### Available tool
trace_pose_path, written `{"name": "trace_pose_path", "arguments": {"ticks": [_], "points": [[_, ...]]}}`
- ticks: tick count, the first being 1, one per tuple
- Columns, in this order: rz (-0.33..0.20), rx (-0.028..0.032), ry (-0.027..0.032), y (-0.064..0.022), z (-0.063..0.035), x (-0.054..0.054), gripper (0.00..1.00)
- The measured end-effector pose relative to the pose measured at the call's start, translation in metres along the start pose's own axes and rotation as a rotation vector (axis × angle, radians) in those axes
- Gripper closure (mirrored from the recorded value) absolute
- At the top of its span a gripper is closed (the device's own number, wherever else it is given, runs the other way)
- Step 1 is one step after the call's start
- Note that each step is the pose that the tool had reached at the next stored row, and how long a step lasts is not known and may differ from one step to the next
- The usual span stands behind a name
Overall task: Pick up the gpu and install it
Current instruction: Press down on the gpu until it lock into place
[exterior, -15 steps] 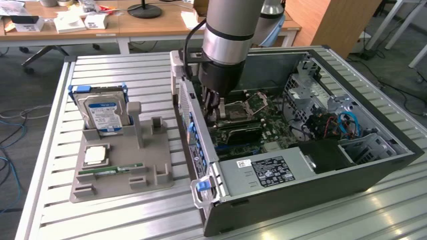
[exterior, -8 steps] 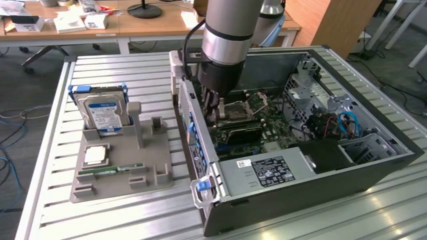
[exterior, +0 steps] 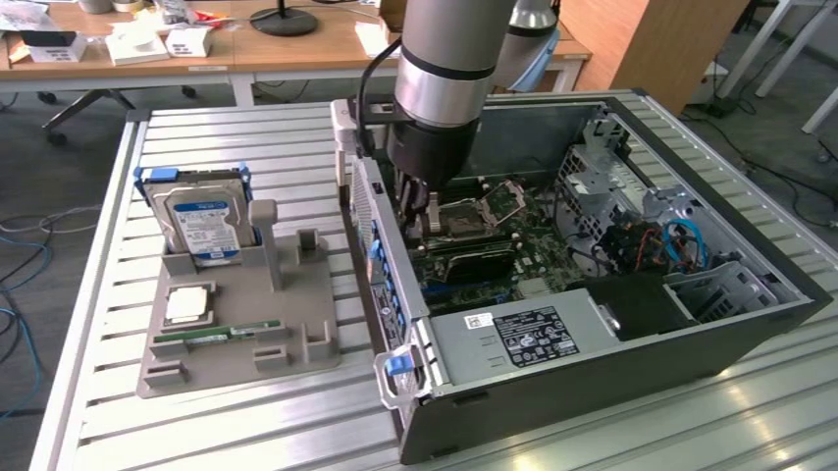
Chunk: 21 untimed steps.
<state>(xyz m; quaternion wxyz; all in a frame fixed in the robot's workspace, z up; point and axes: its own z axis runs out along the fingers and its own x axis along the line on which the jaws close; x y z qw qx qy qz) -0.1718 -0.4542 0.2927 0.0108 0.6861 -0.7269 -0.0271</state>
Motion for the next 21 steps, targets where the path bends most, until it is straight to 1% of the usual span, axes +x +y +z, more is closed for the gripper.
{"name": "trace_pose_path", "arguments": {"ticks": [7, 16, 21], "points": [[0.000, -0.0001, 0.0000, -0.0004, 0.0000, 0.000, 0.89], [0.000, 0.0000, 0.0000, -0.0053, -0.0003, 0.000, 0.89], [0.000, 0.0000, 0.0000, -0.0128, -0.0007, -0.001, 0.89]]}}
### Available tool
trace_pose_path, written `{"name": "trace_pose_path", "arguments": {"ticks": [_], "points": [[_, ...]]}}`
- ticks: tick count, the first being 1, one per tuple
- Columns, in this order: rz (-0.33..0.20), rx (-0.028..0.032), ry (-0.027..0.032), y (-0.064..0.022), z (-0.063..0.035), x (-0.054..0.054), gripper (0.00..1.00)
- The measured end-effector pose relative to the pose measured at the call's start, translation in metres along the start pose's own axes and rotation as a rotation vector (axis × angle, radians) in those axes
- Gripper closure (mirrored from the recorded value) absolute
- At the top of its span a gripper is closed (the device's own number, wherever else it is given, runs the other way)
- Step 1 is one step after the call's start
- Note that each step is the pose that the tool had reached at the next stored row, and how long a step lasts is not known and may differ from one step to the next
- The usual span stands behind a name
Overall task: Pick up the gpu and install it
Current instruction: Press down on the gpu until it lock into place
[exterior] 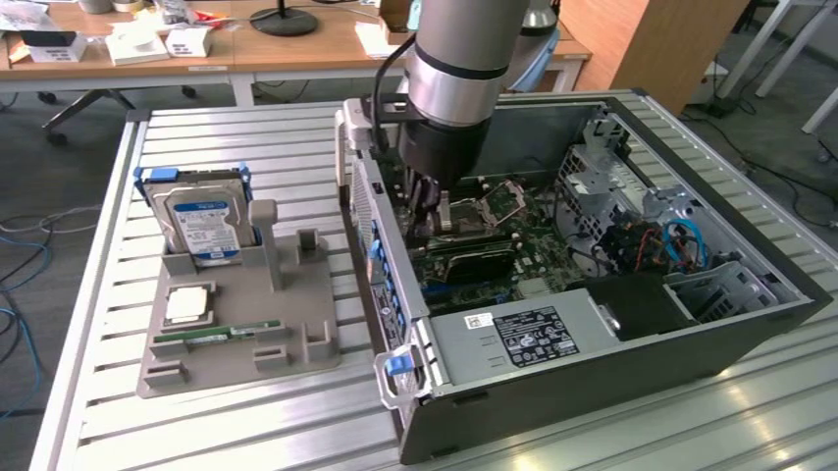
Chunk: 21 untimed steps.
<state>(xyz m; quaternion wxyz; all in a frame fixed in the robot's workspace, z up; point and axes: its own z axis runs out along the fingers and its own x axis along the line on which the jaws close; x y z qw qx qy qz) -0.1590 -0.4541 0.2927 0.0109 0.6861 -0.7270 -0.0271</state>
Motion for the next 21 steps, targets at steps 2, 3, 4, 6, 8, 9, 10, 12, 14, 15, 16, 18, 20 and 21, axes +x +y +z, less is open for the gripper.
{"name": "trace_pose_path", "arguments": {"ticks": [2, 3, 4, 6, 8, 9, 10, 12, 14, 15, 16, 18, 20, 21], "points": [[0.000, 0.0000, 0.0000, -0.0038, -0.0002, 0.000, 0.89], [0.000, 0.0000, 0.0000, -0.0057, -0.0003, 0.000, 0.89], [0.000, 0.0000, 0.0000, -0.0078, -0.0004, 0.000, 0.89], [0.000, 0.0000, 0.0001, -0.0123, -0.0007, -0.001, 0.89], [0.000, 0.0000, 0.0001, -0.0172, -0.0009, -0.001, 0.89], [0.000, 0.0000, 0.0000, -0.0196, -0.0010, -0.001, 0.89], [0.000, 0.0000, 0.0000, -0.0221, -0.0012, -0.001, 0.89], [0.000, 0.0000, 0.0000, -0.0272, -0.0014, -0.002, 0.89], [0.000, 0.0000, 0.0000, -0.0330, -0.0018, -0.002, 0.89], [0.000, 0.0000, 0.0000, -0.0358, -0.0019, -0.002, 0.89], [0.000, 0.0000, -0.0001, -0.0388, -0.0020, -0.002, 0.89], [0.000, 0.0000, -0.0001, -0.0449, -0.0024, -0.003, 0.89], [0.000, 0.0000, -0.0001, -0.0508, -0.0027, -0.003, 0.89], [0.000, 0.0000, -0.0002, -0.0535, -0.0028, -0.003, 0.89]]}}
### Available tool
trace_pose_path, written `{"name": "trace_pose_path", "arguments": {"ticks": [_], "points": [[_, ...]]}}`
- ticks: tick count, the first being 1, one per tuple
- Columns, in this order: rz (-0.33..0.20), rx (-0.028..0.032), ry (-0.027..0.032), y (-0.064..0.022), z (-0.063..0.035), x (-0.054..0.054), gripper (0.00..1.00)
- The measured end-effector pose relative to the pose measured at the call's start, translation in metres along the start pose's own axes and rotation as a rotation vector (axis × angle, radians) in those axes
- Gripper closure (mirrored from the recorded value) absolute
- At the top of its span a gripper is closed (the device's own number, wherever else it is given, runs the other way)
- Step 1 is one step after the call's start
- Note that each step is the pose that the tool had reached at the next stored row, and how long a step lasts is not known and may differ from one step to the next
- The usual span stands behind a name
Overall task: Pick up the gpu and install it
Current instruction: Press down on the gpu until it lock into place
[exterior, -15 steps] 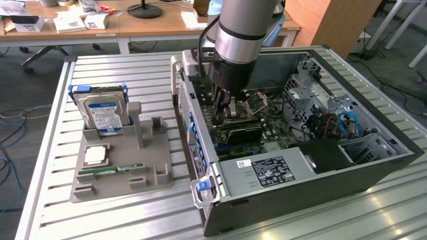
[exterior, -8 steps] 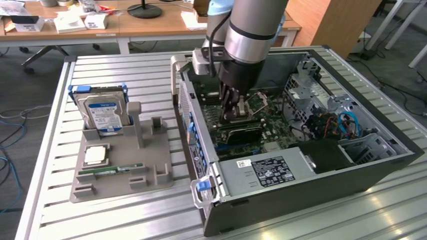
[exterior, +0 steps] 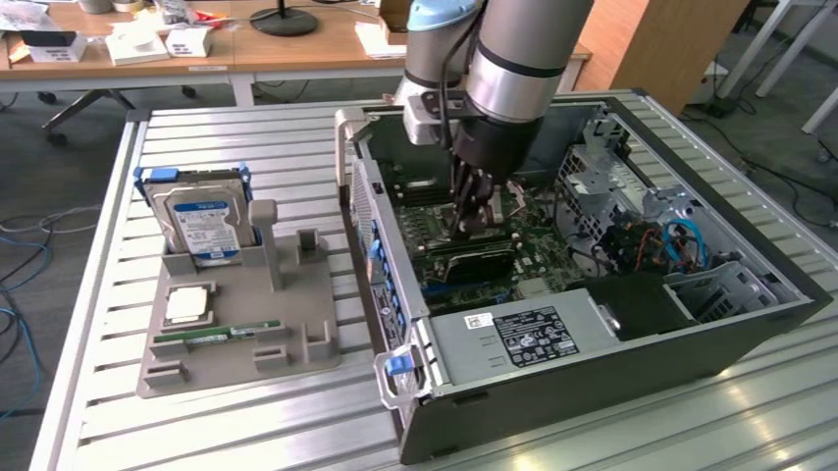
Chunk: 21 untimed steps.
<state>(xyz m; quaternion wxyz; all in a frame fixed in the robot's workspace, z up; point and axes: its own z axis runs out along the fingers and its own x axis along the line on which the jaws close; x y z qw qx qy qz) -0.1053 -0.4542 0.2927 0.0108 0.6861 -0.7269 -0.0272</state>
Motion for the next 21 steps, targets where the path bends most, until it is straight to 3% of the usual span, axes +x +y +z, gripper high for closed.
{"name": "trace_pose_path", "arguments": {"ticks": [4, 10, 12, 15, 16, 21], "points": [[0.000, -0.0001, 0.0000, -0.0080, -0.0005, -0.0004, 0.89], [0.000, 0.0014, -0.0002, -0.0083, -0.0004, -0.0006, 0.89], [-0.001, 0.0092, -0.0004, -0.0076, -0.0004, -0.0005, 0.89], [-0.006, 0.0305, -0.0015, -0.0068, -0.0003, -0.0004, 0.89], [-0.007, 0.0345, -0.0018, -0.0066, -0.0002, -0.0004, 0.89], [-0.007, 0.0348, -0.0019, -0.0067, 0.0004, -0.0004, 0.89]]}}
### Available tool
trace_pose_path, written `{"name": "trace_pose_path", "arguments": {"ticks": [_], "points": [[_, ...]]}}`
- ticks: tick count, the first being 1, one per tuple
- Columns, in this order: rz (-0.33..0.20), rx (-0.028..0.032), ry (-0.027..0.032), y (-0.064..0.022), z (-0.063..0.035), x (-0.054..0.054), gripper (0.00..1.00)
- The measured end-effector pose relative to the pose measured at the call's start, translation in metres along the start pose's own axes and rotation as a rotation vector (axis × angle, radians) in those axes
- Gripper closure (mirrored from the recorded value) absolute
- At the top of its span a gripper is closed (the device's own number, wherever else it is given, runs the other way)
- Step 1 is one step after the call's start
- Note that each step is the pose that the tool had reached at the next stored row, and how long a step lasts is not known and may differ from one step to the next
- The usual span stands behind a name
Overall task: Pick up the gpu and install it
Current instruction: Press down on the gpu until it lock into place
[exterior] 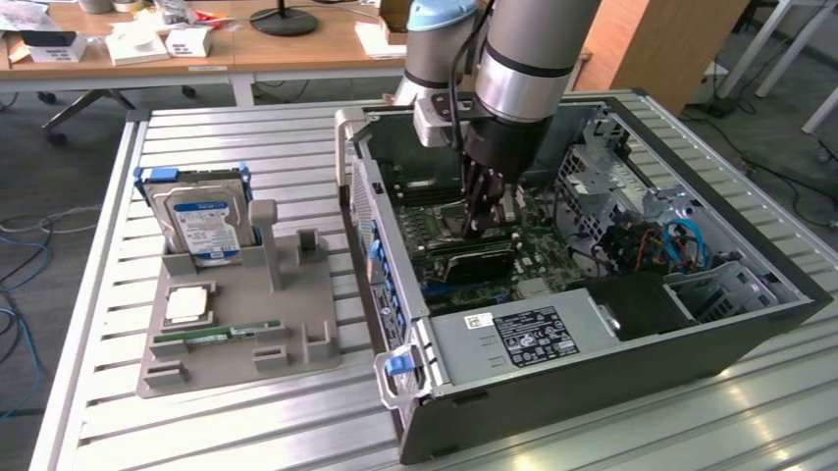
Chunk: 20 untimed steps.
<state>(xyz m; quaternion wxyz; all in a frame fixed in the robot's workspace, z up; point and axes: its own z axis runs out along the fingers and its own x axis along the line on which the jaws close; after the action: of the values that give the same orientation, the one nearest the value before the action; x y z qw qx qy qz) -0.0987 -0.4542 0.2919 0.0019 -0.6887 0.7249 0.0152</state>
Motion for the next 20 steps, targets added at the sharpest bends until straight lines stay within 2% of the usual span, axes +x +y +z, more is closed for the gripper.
{"name": "trace_pose_path", "arguments": {"ticks": [8, 20], "points": [[0.000, 0.0001, 0.0002, 0.0002, 0.0133, 0.000, 0.89], [0.000, 0.0003, 0.0000, 0.0003, 0.0153, -0.004, 0.89]]}}
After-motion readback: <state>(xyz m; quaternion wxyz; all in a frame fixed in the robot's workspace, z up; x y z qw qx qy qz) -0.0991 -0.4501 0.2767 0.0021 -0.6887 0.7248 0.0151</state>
